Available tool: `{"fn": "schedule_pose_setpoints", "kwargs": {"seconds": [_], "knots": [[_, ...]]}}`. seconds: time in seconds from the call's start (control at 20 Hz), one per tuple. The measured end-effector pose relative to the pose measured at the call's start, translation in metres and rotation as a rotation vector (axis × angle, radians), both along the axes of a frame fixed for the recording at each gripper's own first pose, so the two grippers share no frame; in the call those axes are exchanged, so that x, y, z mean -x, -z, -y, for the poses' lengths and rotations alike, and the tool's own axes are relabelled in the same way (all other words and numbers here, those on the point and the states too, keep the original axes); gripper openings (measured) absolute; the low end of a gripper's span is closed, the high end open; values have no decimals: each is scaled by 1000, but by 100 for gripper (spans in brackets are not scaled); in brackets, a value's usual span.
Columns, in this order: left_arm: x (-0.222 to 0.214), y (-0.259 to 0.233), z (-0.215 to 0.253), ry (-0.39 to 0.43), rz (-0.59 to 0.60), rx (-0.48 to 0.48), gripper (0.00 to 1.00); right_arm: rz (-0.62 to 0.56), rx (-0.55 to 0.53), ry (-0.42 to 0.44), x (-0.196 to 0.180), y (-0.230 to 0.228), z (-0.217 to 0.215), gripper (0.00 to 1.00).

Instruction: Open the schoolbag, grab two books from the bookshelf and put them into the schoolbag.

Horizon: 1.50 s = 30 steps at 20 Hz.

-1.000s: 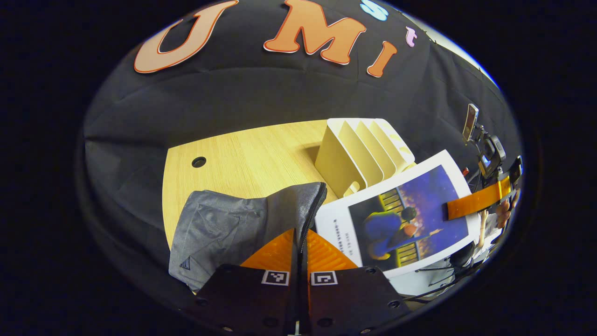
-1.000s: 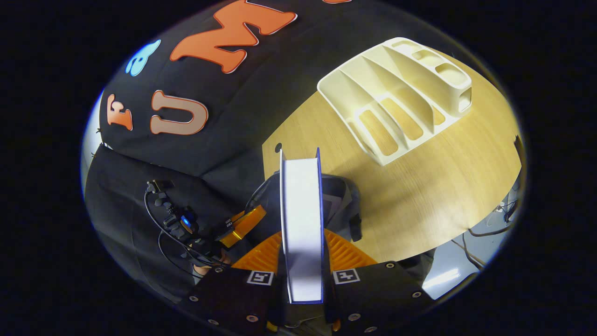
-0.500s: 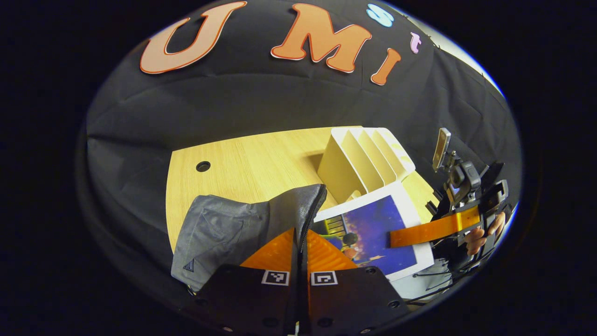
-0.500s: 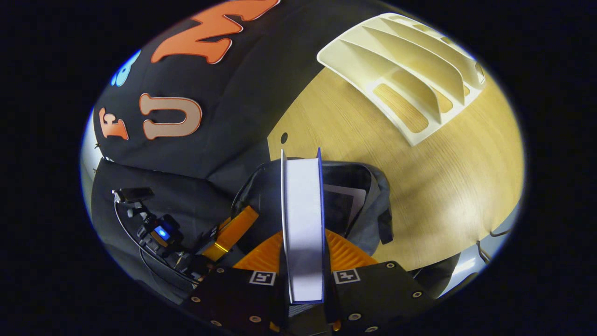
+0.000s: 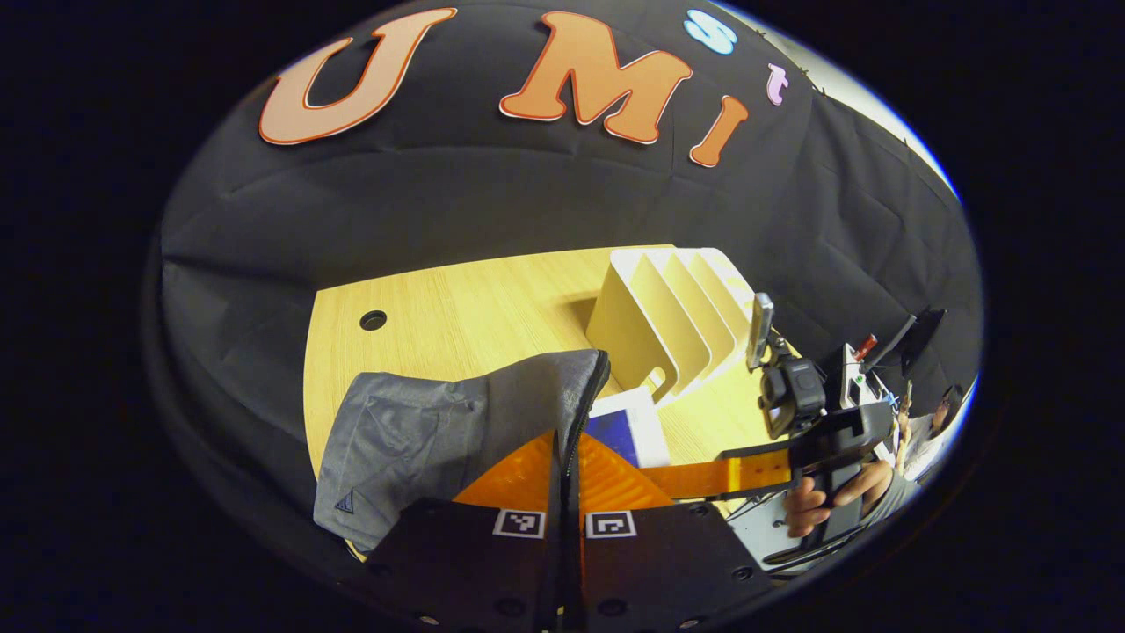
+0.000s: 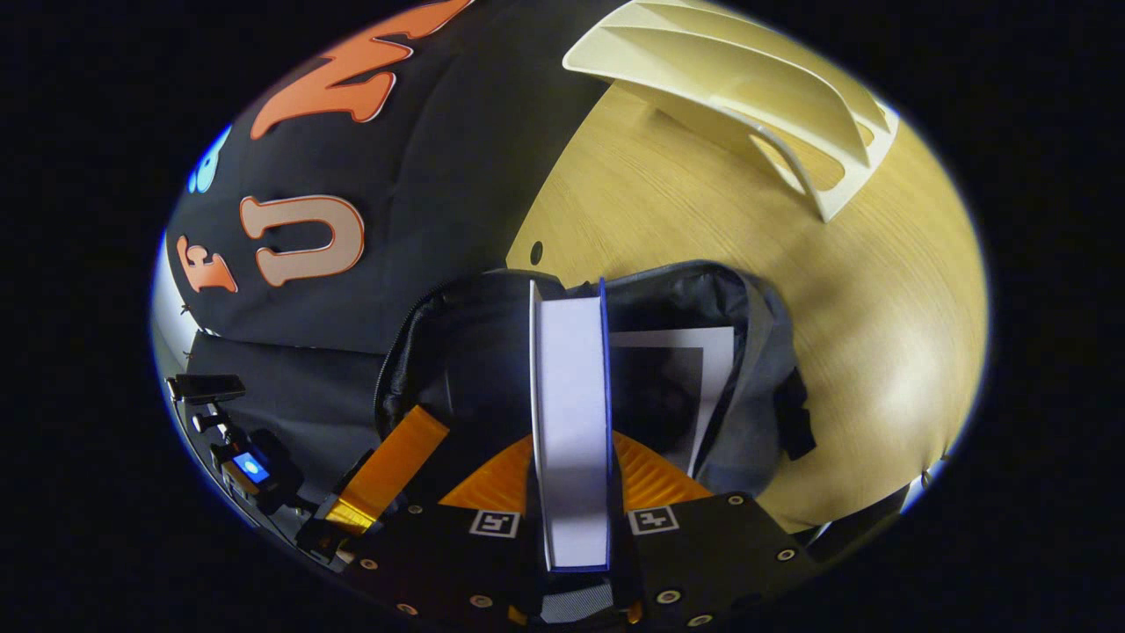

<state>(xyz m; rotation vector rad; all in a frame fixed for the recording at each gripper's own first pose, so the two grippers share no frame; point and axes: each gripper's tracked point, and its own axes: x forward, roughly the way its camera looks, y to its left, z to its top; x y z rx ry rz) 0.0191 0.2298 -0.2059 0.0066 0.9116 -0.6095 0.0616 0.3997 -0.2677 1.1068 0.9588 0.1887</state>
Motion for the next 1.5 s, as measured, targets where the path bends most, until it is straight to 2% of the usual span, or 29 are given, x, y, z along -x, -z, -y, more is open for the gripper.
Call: {"fn": "schedule_pose_setpoints", "kwargs": {"seconds": [0.3, 0.55, 0.65, 0.75, 0.8, 0.85, 0.9, 1.0, 1.1, 1.15, 1.2, 1.3, 1.35, 1.45, 1.5], "knots": [[8, -4, 9, 4, -10, 22, 3, 38, -29, 22, -22, 12, -24, 30], [8, -3, 10, -1, 6, 6, 3, 6, -37, 33, -28, 25, -26, 32], [7, -3, 5, -22, 4, 4, 3, -26, 50, 4, -18, 32, -19, 40], [5, -3, 4, -40, 10, 5, 3, -7, 133, -30, -16, 32, -9, 60], [5, -5, 7, -45, 13, 21, 6, -5, 148, -51, -15, 30, -6, 80], [7, -5, 9, -53, 15, 24, 7, 1, 155, -68, -12, 24, -4, 87], [10, -6, 12, -62, 15, 29, 10, 6, 167, -81, -11, 20, 1, 96], [10, -7, 22, -83, 23, 35, 21, 27, 185, -97, -10, 8, 16, 98], [10, -14, 29, -113, 51, 34, 41, 46, 208, -99, -11, -3, 36, 98], [9, -14, 34, -129, 59, 33, 44, 64, 225, -105, -13, -7, 46, 98], [8, -14, 40, -144, 63, 36, 63, 74, 245, -113, -12, -10, 55, 97], [11, -16, 49, -166, 65, 34, 74, 90, 279, -145, -3, -15, 71, 97], [11, -17, 53, -176, 69, 30, 76, 103, 286, -155, -1, -20, 77, 97], [13, -21, 64, -189, 87, 22, 83, 119, 297, -148, -3, -28, 96, 98], [12, -22, 71, -195, 98, 16, 91, 129, 309, -139, -3, -33, 108, 98]]}}
